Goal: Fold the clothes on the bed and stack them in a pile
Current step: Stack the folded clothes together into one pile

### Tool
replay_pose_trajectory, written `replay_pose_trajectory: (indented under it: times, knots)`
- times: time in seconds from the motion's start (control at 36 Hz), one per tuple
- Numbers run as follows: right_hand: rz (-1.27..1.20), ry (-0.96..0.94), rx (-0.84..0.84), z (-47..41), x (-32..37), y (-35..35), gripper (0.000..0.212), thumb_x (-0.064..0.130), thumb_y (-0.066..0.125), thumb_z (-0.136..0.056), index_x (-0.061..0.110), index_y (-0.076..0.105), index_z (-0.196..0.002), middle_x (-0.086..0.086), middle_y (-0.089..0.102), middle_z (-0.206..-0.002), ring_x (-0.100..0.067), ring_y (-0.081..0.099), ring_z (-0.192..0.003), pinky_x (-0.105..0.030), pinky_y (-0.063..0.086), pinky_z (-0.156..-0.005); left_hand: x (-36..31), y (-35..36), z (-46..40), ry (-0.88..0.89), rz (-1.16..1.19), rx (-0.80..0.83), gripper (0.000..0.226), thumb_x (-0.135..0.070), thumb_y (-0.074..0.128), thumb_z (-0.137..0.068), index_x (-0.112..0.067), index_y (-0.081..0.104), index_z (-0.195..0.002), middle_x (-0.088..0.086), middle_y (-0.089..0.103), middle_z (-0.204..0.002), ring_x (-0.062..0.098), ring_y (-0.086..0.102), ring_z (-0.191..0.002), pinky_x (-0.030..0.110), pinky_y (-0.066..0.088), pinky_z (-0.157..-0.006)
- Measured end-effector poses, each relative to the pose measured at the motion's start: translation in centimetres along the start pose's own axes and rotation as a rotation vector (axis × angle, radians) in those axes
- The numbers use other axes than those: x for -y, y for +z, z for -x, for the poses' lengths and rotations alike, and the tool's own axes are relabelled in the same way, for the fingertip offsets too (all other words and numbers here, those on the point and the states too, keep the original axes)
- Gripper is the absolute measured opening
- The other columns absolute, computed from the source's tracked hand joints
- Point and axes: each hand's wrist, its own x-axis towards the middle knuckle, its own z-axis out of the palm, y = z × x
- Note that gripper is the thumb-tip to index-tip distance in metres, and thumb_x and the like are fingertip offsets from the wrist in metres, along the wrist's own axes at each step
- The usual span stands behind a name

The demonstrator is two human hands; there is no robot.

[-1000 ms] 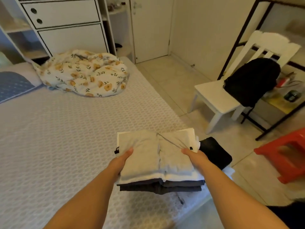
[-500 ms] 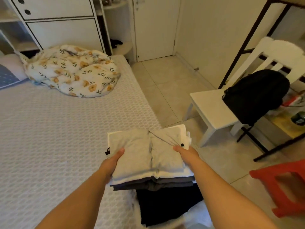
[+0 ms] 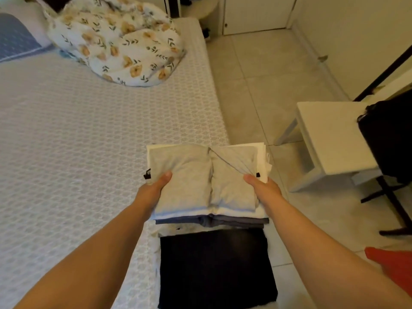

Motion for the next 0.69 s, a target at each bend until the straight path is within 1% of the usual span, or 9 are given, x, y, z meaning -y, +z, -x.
replay_pose_trajectory:
  times: [0.11,0.22,0.36,0.44,0.5,0.56,0.61,0.67,0.69]
  knots:
    - [-0.013,-0.006,0.027,-3.6,-0.9,1.5,0.051,0.037,0.077,-0.075,0.012,0.062,-0.116,-0.008,0.068,-0.107,-0.026,0.064,-0.099,-0.044,0.05,-0.095,0.9,0.0,-3.6,-0.005,-0.008,-0.018,0.061,-0.063,0.075,-0.045,-0.02,0.063,-0.086,0.004,0.069,-0.09,0.025,0.067,-0.083,0.033,0.051,-0.065]
    - [-0.003,0.012,0.044,-6.9,-2.1,2.6,0.048,0.036,0.077,-0.075,0.013,0.062,-0.114,-0.007,0.067,-0.107,-0.024,0.064,-0.097,-0.04,0.051,-0.093,2.8,0.4,-6.9,-0.025,0.017,-0.021,0.064,-0.062,0.077,-0.042,-0.019,0.065,-0.088,0.005,0.07,-0.091,0.026,0.068,-0.086,0.037,0.053,-0.072]
    - [0.024,0.044,0.082,-10.8,-4.6,4.0,0.053,0.034,0.078,-0.075,0.01,0.061,-0.119,-0.009,0.068,-0.11,-0.026,0.064,-0.099,-0.044,0.05,-0.095,6.1,0.8,-10.0,-0.051,0.032,-0.026,0.066,-0.061,0.078,-0.041,-0.018,0.067,-0.09,0.003,0.072,-0.091,0.025,0.069,-0.086,0.038,0.054,-0.075]
    - [0.05,0.06,0.091,-12.5,-6.1,4.8,0.051,0.035,0.078,-0.074,0.012,0.062,-0.117,-0.008,0.068,-0.108,-0.026,0.065,-0.097,-0.043,0.051,-0.093,8.0,0.9,-11.3,-0.083,0.041,-0.047,0.064,-0.061,0.077,-0.043,-0.018,0.066,-0.09,0.004,0.071,-0.09,0.024,0.068,-0.085,0.036,0.053,-0.071]
    - [0.083,0.081,0.117,-13.2,-7.3,5.1,0.051,0.036,0.078,-0.074,0.013,0.061,-0.116,-0.007,0.068,-0.107,-0.024,0.065,-0.095,-0.041,0.052,-0.091,9.6,0.6,-12.0,-0.114,0.031,-0.058,0.067,-0.063,0.076,-0.042,-0.018,0.065,-0.091,0.004,0.07,-0.092,0.025,0.067,-0.087,0.039,0.054,-0.074]
    - [0.12,0.107,0.142,-13.6,-8.9,5.2,0.055,0.038,0.077,-0.074,0.014,0.058,-0.119,-0.006,0.068,-0.108,-0.023,0.065,-0.094,-0.041,0.052,-0.089,11.5,0.0,-12.5,-0.142,-0.005,-0.064,0.073,-0.064,0.075,-0.044,-0.013,0.063,-0.095,0.005,0.068,-0.094,0.025,0.065,-0.088,0.038,0.053,-0.077]
    - [0.196,0.12,0.151,-13.8,-10.5,5.2,0.063,0.041,0.077,-0.074,0.015,0.051,-0.125,-0.005,0.064,-0.115,-0.022,0.062,-0.099,-0.039,0.05,-0.09,13.1,-0.6,-12.9,-0.189,-0.023,-0.081,0.079,-0.064,0.073,-0.05,-0.011,0.059,-0.106,0.006,0.066,-0.098,0.025,0.063,-0.091,0.038,0.052,-0.08]
    - [0.235,0.123,0.17,-14.1,-11.7,5.1,0.074,0.041,0.077,-0.074,0.016,0.041,-0.134,-0.003,0.057,-0.123,-0.024,0.057,-0.106,-0.04,0.047,-0.093,14.3,-1.0,-13.3,-0.242,0.032,-0.067,0.087,-0.066,0.072,-0.052,-0.013,0.056,-0.119,0.01,0.065,-0.109,0.031,0.062,-0.1,0.046,0.049,-0.093]
    - [0.23,0.125,0.187,-14.2,-12.2,5.0,0.08,0.039,0.078,-0.074,0.016,0.036,-0.138,-0.003,0.055,-0.127,-0.025,0.055,-0.111,-0.042,0.045,-0.097,14.6,-1.1,-13.4,-0.26,0.049,-0.048,0.091,-0.069,0.071,-0.05,-0.015,0.054,-0.122,0.011,0.065,-0.113,0.033,0.061,-0.104,0.049,0.047,-0.097]
